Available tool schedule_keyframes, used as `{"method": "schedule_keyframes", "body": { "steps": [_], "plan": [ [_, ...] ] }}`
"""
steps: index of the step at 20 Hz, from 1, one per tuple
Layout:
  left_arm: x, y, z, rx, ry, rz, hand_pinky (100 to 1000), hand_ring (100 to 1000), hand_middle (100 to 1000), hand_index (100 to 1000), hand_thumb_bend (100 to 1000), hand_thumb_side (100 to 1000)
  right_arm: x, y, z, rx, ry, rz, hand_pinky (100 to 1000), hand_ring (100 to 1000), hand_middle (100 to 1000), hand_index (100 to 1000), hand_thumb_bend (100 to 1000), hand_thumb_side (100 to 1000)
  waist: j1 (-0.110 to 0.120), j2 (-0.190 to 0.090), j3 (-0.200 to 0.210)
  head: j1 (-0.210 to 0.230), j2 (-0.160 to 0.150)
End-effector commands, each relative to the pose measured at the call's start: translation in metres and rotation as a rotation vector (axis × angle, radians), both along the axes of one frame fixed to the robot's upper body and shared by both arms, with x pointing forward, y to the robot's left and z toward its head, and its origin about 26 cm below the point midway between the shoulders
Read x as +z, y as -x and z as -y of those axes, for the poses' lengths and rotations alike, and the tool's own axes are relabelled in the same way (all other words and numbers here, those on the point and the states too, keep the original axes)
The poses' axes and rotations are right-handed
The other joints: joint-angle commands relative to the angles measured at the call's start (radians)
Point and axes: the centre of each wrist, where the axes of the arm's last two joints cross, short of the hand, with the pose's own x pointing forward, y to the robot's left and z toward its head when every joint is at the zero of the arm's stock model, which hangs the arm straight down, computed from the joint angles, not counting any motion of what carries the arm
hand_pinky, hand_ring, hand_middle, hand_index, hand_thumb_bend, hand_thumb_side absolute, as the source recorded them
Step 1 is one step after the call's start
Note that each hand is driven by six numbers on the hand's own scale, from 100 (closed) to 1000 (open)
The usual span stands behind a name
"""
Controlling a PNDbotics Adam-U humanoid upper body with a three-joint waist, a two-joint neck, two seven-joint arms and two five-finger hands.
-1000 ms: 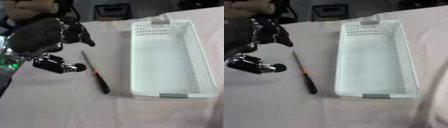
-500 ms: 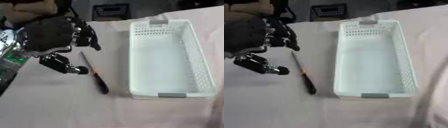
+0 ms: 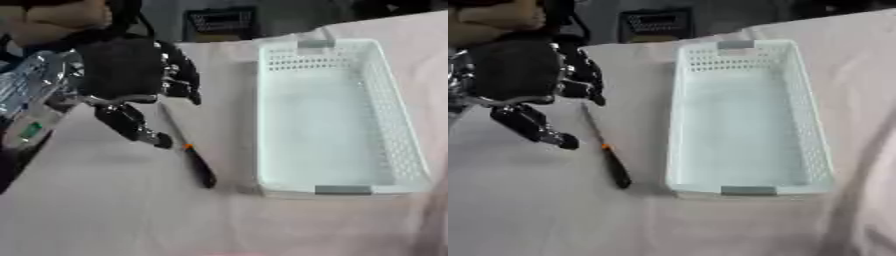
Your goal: Pick up objects on the table and place them in the box.
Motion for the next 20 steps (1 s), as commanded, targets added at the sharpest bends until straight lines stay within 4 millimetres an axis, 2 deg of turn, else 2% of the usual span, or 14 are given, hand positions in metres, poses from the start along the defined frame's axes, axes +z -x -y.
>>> {"method": "schedule_keyframes", "body": {
  "steps": [1, 9, 14, 20],
  "plan": [
    [0.001, -0.007, -0.005, 0.012, -0.031, 0.014, 642, 737, 599, 720, 716, 414, 0.007, 0.001, 0.000, 0.013, 0.020, 0.019, 435, 553, 604, 811, 100, 752, -0.003, -0.010, 0.000, 0.001, -0.007],
    [-0.019, -0.019, -0.009, 0.024, -0.009, -0.063, 662, 709, 570, 712, 581, 353, 0.007, 0.001, -0.001, 0.016, 0.022, 0.017, 435, 553, 604, 811, 100, 753, -0.004, -0.010, -0.001, -0.001, -0.006],
    [-0.028, -0.024, -0.010, 0.028, -0.017, -0.117, 670, 705, 560, 702, 537, 360, 0.007, 0.001, -0.001, 0.018, 0.022, 0.016, 435, 553, 604, 811, 100, 753, -0.004, -0.010, -0.001, -0.002, -0.006],
    [-0.033, -0.026, -0.011, 0.030, -0.034, -0.141, 673, 709, 553, 697, 533, 376, 0.007, 0.001, -0.001, 0.019, 0.023, 0.015, 435, 553, 604, 812, 100, 754, -0.004, -0.009, -0.001, -0.004, -0.010]
  ]
}}
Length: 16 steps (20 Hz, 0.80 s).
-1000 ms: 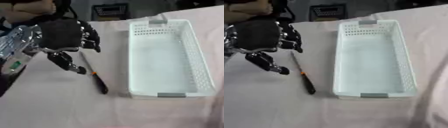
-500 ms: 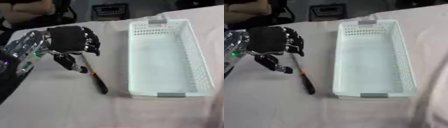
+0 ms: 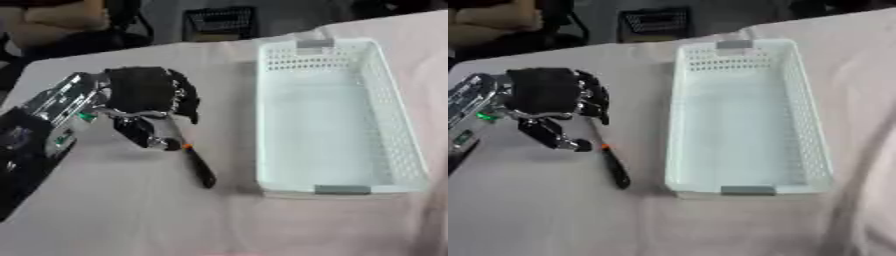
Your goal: Pick up objects on the table and place them in the box.
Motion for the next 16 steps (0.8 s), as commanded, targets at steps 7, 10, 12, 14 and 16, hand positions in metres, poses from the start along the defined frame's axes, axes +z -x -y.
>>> {"method": "schedule_keyframes", "body": {
  "steps": [7, 10, 12, 14, 16],
  "plan": [
    [0.003, -0.001, -0.005, 0.012, -0.041, 0.009, 674, 717, 550, 692, 549, 396, 0.007, 0.001, 0.000, 0.010, 0.014, 0.020, 435, 553, 604, 812, 100, 754, -0.005, -0.009, -0.001, -0.007, -0.015],
    [-0.005, -0.001, -0.009, 0.036, -0.044, -0.005, 683, 716, 542, 692, 520, 412, 0.008, 0.001, 0.000, 0.009, 0.013, 0.021, 435, 553, 604, 812, 100, 754, -0.005, -0.008, -0.002, -0.009, -0.019],
    [-0.013, -0.002, -0.015, 0.063, -0.039, -0.029, 691, 713, 538, 693, 486, 426, 0.008, 0.001, 0.000, 0.010, 0.013, 0.021, 435, 553, 604, 812, 100, 754, -0.006, -0.008, -0.001, -0.010, -0.020],
    [-0.021, -0.003, -0.020, 0.090, -0.031, -0.056, 697, 710, 537, 697, 453, 437, 0.008, 0.001, 0.000, 0.010, 0.012, 0.021, 435, 553, 604, 812, 100, 754, -0.006, -0.007, -0.001, -0.011, -0.022],
    [-0.031, -0.004, -0.026, 0.120, -0.017, -0.089, 704, 708, 537, 699, 419, 449, 0.008, 0.001, 0.000, 0.009, 0.012, 0.021, 435, 552, 603, 812, 100, 754, -0.007, -0.007, 0.000, -0.013, -0.024]
  ]
}}
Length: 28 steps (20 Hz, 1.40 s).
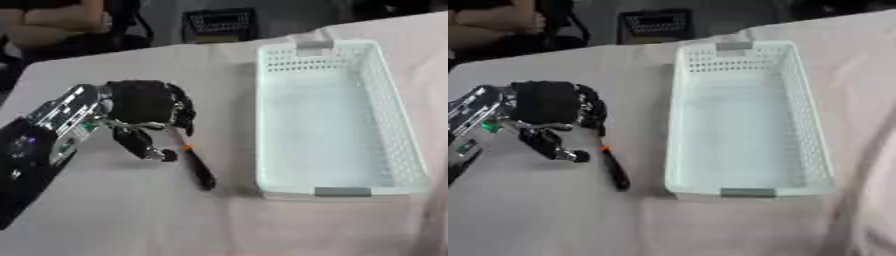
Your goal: Pick up objects on the table and place them in the box.
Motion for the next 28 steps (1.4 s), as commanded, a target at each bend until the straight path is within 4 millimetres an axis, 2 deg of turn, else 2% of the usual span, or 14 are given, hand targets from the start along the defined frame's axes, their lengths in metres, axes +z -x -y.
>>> {"method": "schedule_keyframes", "body": {
  "steps": [1, 6, 9, 18, 28],
  "plan": [
    [-0.001, -0.002, -0.012, 0.052, 0.013, -0.012, 706, 707, 536, 699, 408, 454, 0.008, 0.001, 0.000, 0.008, 0.015, 0.025, 435, 553, 603, 812, 100, 754, -0.007, -0.011, 0.000, -0.009, -0.014],
    [-0.006, -0.002, -0.016, 0.071, 0.022, -0.031, 703, 706, 530, 692, 422, 433, 0.007, 0.001, 0.000, 0.008, 0.015, 0.024, 435, 553, 603, 812, 100, 754, -0.009, -0.011, 0.002, -0.008, -0.016],
    [-0.005, -0.002, -0.015, 0.072, 0.020, -0.027, 699, 704, 526, 688, 443, 365, 0.007, 0.002, 0.000, 0.008, 0.016, 0.024, 435, 553, 603, 812, 100, 754, -0.009, -0.011, 0.003, -0.009, -0.017],
    [-0.011, -0.007, -0.013, 0.076, 0.022, -0.015, 693, 703, 524, 685, 469, 386, 0.007, 0.001, 0.000, 0.008, 0.014, 0.025, 435, 553, 603, 813, 100, 754, -0.009, -0.009, 0.001, -0.012, -0.017],
    [-0.019, -0.020, -0.012, 0.095, 0.018, -0.011, 692, 698, 520, 680, 453, 353, 0.007, 0.001, -0.002, 0.017, 0.011, 0.028, 434, 552, 602, 813, 100, 756, -0.013, -0.002, -0.007, -0.007, -0.027]
  ]
}}
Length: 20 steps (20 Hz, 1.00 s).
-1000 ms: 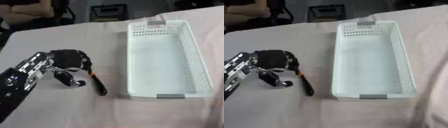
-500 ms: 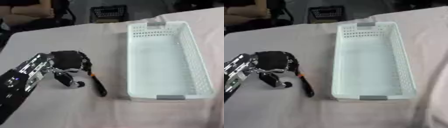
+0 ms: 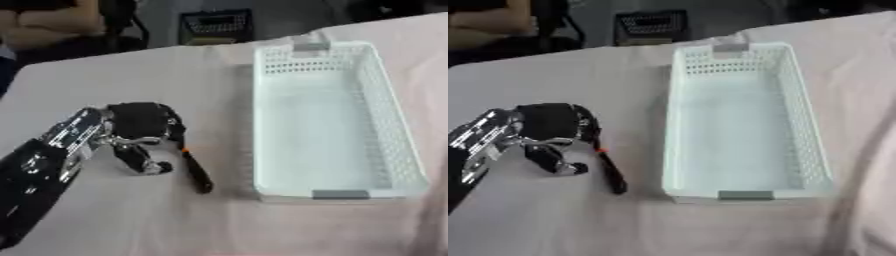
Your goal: Pick up objects on the table and place them in the box.
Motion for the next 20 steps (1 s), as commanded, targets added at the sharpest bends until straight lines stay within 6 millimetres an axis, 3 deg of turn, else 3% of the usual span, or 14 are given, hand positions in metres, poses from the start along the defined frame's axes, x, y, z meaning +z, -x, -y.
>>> {"method": "schedule_keyframes", "body": {
  "steps": [1, 7, 16, 20],
  "plan": [
    [0.011, -0.005, -0.003, 0.009, 0.002, 0.039, 692, 698, 521, 680, 448, 345, 0.007, 0.001, -0.002, 0.013, 0.009, 0.026, 434, 552, 602, 813, 100, 756, -0.007, -0.008, -0.002, -0.003, -0.019],
    [0.014, -0.008, 0.002, 0.000, 0.029, 0.059, 693, 698, 520, 679, 439, 319, 0.007, 0.000, -0.002, 0.013, 0.006, 0.027, 435, 553, 602, 813, 100, 755, -0.008, -0.007, -0.004, -0.004, -0.020],
    [0.041, -0.006, -0.003, -0.004, 0.041, 0.111, 689, 703, 519, 676, 462, 322, 0.007, 0.001, -0.001, 0.011, 0.010, 0.023, 434, 553, 602, 814, 100, 756, -0.004, -0.011, -0.003, -0.008, -0.024],
    [0.043, -0.007, 0.001, -0.007, 0.042, 0.100, 693, 703, 521, 679, 449, 321, 0.007, 0.001, -0.001, 0.013, 0.010, 0.023, 434, 553, 602, 814, 100, 755, -0.004, -0.011, -0.004, -0.008, -0.026]
  ]
}}
